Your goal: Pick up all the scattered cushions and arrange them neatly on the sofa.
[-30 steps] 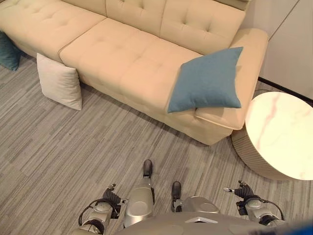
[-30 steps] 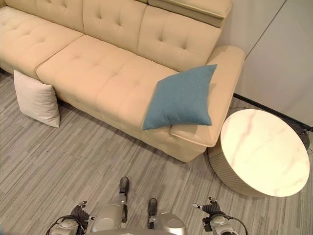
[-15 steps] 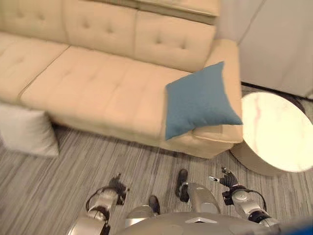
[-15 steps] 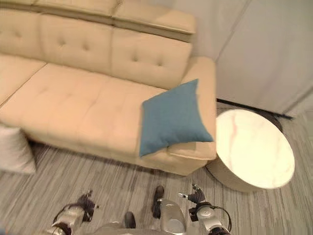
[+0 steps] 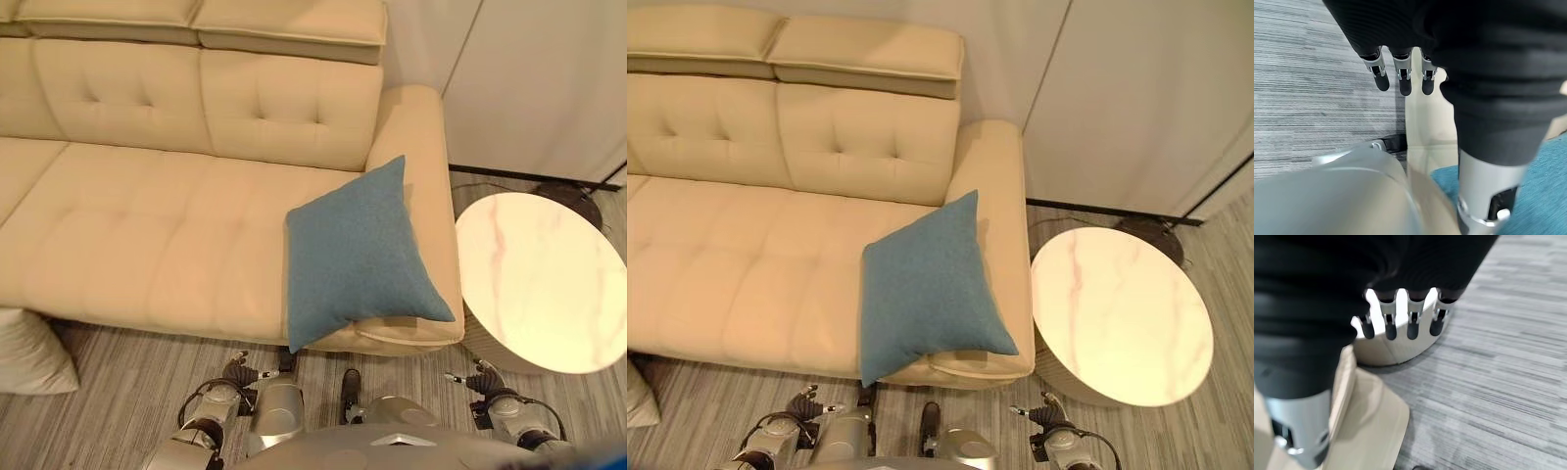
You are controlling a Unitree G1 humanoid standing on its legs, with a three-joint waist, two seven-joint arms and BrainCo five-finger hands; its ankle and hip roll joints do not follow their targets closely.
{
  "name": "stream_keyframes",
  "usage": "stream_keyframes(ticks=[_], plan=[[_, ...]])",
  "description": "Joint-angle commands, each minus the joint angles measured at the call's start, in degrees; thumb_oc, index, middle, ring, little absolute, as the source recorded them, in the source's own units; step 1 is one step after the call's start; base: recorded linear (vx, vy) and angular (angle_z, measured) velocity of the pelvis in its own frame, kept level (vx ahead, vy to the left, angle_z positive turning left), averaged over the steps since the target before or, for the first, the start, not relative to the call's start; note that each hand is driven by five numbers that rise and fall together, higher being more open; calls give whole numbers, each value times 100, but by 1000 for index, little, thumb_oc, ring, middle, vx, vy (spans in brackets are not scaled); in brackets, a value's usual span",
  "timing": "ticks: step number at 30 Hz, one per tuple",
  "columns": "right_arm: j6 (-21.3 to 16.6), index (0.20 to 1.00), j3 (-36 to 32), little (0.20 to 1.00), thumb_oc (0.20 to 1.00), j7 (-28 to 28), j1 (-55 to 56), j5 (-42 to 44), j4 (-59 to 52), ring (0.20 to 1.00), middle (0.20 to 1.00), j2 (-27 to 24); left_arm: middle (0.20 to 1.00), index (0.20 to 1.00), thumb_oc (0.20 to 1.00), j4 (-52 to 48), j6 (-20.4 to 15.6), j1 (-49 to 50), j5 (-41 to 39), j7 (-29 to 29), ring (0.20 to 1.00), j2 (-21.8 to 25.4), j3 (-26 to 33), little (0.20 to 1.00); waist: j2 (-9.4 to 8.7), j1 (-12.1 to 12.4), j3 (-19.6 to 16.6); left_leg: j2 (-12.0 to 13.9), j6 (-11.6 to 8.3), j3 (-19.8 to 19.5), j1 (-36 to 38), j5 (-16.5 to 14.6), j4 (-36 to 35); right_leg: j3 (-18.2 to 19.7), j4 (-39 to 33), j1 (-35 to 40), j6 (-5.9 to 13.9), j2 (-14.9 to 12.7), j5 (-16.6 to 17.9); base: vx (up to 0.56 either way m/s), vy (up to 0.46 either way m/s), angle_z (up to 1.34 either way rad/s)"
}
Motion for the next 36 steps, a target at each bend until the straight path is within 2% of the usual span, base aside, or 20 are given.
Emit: stream_keyframes(ticks=[1, 4, 6, 7, 8, 10, 11, 16, 26, 29, 33, 34, 36], plan=[[-60, 1000, -99, 1000, 1000, -85, 14, 44, -85, 1000, 1000, -117, 1000, 1000, 1000, 115, -66, 39, -45, -28, 1000, 89, -90, 1000, 19, 104, -97, -197, 280, 90, 289, -515, 208, 181, 411, -89, 917, -496, -253, 174, 218, -52], [-63, 1000, -165, 1000, 1000, -122, 53, 18, -75, 1000, 1000, -90, 1000, 1000, 1000, 142, -76, 39, 32, 45, 1000, 136, -43, 1000, 7, 101, -237, -286, 355, 233, 645, -517, -152, 239, 399, -69, 1032, -617, -199, 165, 234, -23], [-91, 1000, -309, 1000, 1000, -379, -8, -76, -186, 1000, 1000, -177, 1000, 1000, 1000, 53, -127, 5, -56, 158, 1000, 196, 36, 1000, 8, 108, -271, -342, 412, 338, 787, -521, -353, 302, 372, -111, 1132, -689, -121, 55, 153, -9], [-82, 1000, -375, 1000, 1000, -417, -86, -66, -232, 1000, 1000, -269, 1000, 1000, 1000, 64, -143, -226, -167, 150, 1000, 413, 101, 1000, 19, 82, -297, -335, 416, 400, 839, -517, -417, 333, 357, -119, 1162, -707, -102, 26, 146, -18], [-82, 1000, -484, 1000, 1000, -597, -119, -174, -682, 1000, 1000, -450, 1000, 1000, 1000, -128, -219, -382, -243, 287, 1000, 577, 173, 1000, 31, 55, -327, -349, 444, 504, 892, -533, -487, 371, 349, -166, 1232, -750, -44, 6, 140, -20], [-77, 1000, -691, 1000, 1000, -822, -103, -374, -1122, 1000, 1000, -655, 1000, 1000, 1000, -345, -228, -15, -280, 406, 1000, 596, 377, 1000, 55, 78, -300, -370, 482, 562, 892, -541, -513, 389, 351, -230, 1271, -791, 25, -44, 119, -41], [-41, 1000, -885, 1000, 1000, -914, -18, -485, -1518, 1000, 1000, -808, 1000, 1000, 1000, -830, -394, 315, -504, 408, 1000, 537, 455, 1000, 58, 102, -264, -386, 509, 584, 895, -565, -513, 398, 359, -272, 1296, -820, 63, -50, 89, -50], [15, 1000, -992, 1000, 1000, -1209, -102, -896, -1959, 1000, 1000, -1000, 1000, 1000, 1000, -1054, -407, 283, -273, 656, 1000, 403, 350, 1000, 23, 69, -306, -419, 545, 669, 961, -648, -513, 455, 225, -239, 1349, -865, 153, 4, 41, -15], [-193, 1000, -1533, 1000, 1000, -1270, -303, -825, -3817, 1000, 1000, -1826, 1000, 1000, 1000, -1306, -377, 398, -283, 513, 1000, 295, 328, 1000, -7, 66, -297, -396, 521, 697, 991, -700, -513, 387, 88, -216, 1381, -875, 199, 19, 14, -8], [-232, 1000, -1366, 1000, 1000, -1148, -491, -636, -3907, 1000, 1000, -1824, 1000, 1000, 1000, -1303, -373, 362, -337, 492, 1000, 301, 301, 1000, -50, 116, -297, -374, 498, 677, 980, -703, -513, 325, 76, -217, 1381, -874, 188, 34, -4, 3], [-335, 1000, -1115, 1000, 1000, -968, -872, 28, -3825, 1000, 1000, -1596, 1000, 1000, 1000, -1343, -362, 163, -406, 501, 1000, 381, 190, 1000, -161, 203, -203, -340, 469, 644, 873, -666, -513, 250, 76, -288, 1370, -859, 188, -6, -37, 6], [-378, 1000, -893, 1000, 1000, -957, -1192, 259, -3652, 1000, 1000, -1446, 1000, 1000, 1000, -1456, -373, -31, -484, 525, 1000, 433, 76, 1000, -243, 291, -106, -303, 451, 624, 715, -613, -513, 193, 69, -412, 1365, -844, 200, -42, -53, 24], [-375, 1000, -744, 1000, 1000, -973, -1451, 394, -3458, 1000, 1000, -1375, 1000, 1000, 1000, -1573, -405, -150, -552, 554, 1000, 472, -10, 1000, -266, 349, -21, -286, 441, 604, 576, -575, -513, 160, 77, -528, 1360, -839, 219, -71, -57, 24]])
